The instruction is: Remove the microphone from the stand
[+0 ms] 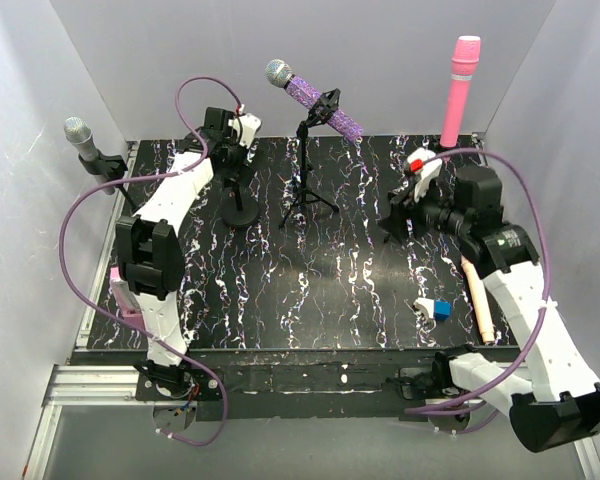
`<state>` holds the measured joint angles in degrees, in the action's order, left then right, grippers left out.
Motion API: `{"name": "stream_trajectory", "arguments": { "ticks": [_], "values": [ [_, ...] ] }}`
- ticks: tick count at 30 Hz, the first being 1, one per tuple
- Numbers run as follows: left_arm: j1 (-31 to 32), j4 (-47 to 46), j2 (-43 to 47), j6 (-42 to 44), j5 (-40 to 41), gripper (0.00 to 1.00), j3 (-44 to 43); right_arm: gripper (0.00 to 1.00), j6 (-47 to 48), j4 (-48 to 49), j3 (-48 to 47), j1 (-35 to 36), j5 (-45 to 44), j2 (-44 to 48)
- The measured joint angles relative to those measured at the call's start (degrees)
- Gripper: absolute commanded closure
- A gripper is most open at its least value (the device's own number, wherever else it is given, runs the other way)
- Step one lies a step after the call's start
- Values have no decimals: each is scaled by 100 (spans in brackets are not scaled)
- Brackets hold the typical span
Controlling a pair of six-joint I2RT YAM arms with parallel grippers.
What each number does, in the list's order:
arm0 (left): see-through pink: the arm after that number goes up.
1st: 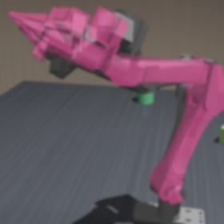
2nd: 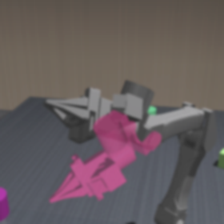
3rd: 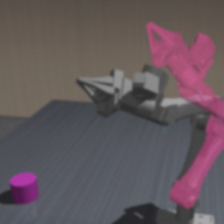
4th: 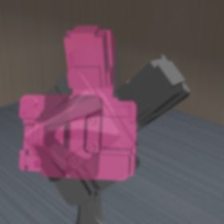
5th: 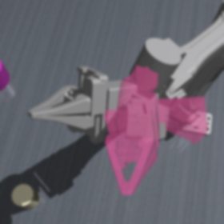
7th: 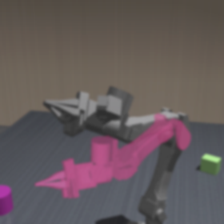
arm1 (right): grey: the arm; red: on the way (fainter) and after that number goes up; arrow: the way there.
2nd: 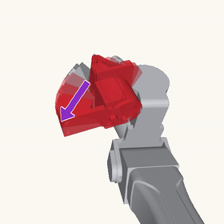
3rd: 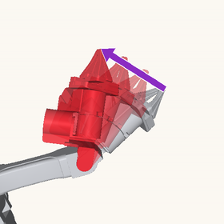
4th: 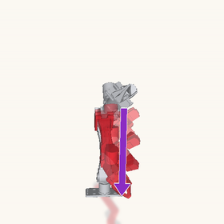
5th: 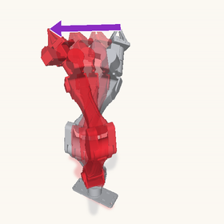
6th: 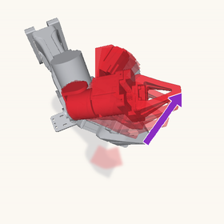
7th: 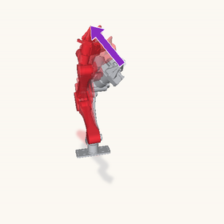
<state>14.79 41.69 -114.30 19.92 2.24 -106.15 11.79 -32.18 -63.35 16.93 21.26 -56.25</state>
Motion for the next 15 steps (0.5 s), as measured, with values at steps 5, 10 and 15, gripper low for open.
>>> {"name": "stream_trajectory", "arguments": {
  "ticks": [5, 10, 15],
  "values": [
    [0, -197, 538, -238, -549, 2, 306, 20, 33, -4, -1578, 2, 411, -673],
    [2, -391, 1515, -549, -1115, 2, 599, 16, 20, 229, -2920, 7, 588, -1631],
    [13, -570, 2505, -640, -1921, 2, 1016, 16, 90, 533, -3460, 85, 522, -2496]
  ]
}}
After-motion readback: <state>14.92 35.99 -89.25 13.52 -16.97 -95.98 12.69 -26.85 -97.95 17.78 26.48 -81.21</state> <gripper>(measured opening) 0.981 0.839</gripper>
